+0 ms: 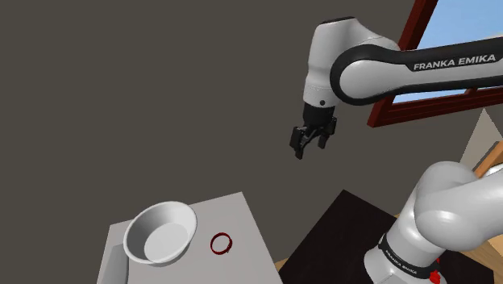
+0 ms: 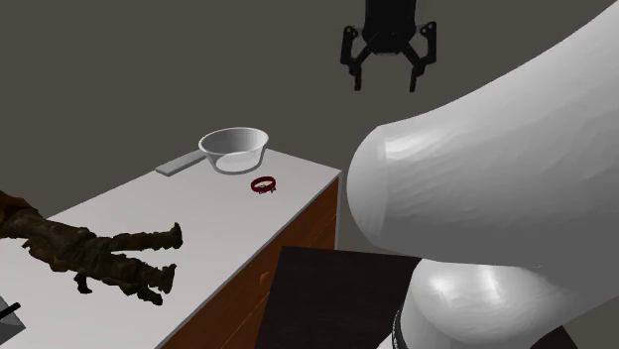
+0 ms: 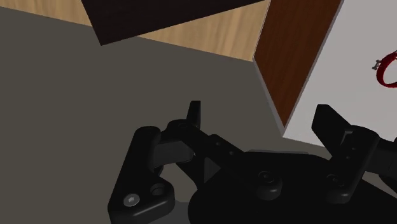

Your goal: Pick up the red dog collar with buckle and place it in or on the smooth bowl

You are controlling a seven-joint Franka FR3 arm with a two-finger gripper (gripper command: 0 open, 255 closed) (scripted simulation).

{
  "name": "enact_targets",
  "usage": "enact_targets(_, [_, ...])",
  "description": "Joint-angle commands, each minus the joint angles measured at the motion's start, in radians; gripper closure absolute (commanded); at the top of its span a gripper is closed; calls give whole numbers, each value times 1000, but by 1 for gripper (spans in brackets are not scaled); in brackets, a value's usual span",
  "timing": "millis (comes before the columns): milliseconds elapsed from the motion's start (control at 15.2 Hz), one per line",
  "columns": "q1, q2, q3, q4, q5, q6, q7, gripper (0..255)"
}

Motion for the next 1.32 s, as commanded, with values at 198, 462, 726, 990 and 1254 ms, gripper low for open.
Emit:
enact_targets(198, [19,97,120,-39,46,141,159,0])
enact_targets(462, [23,209,223,-34,61,251,295,0])
enact_targets(726, [6,351,328,-2,38,356,445,0])
enact_targets(990, [-31,522,433,58,-47,447,626,0])
enact_targets(1254, [-57,724,505,147,-217,504,853,0])
